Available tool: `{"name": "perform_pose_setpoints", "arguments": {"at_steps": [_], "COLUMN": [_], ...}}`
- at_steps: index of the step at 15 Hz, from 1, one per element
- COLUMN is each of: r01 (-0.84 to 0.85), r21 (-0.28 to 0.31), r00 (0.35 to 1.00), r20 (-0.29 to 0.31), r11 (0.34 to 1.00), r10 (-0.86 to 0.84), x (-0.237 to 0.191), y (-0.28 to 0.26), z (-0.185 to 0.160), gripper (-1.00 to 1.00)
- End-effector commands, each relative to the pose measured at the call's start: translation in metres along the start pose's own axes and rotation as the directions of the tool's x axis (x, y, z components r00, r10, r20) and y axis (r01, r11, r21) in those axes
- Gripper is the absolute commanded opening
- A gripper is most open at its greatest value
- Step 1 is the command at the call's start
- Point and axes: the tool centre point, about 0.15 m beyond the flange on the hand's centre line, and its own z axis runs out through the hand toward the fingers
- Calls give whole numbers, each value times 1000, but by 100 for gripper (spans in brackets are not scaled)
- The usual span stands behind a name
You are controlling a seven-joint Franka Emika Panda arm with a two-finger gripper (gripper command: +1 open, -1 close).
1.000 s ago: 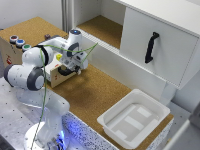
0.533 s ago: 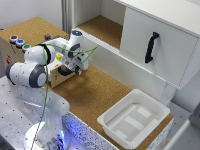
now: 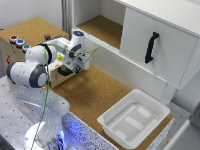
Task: Push the drawer
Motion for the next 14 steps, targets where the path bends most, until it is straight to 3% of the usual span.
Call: {"name": "perform_pose_setpoints", "arguments": {"at_steps": [1, 14], "r01": [67, 107], "r21": [29, 41], "r00": [996, 990], "r20": [64, 83], "r11": [997, 993], "r10": [-69, -110], "x": [14, -23], "y": [-32, -148], "z": [21, 44], "gripper": [-100, -100]}}
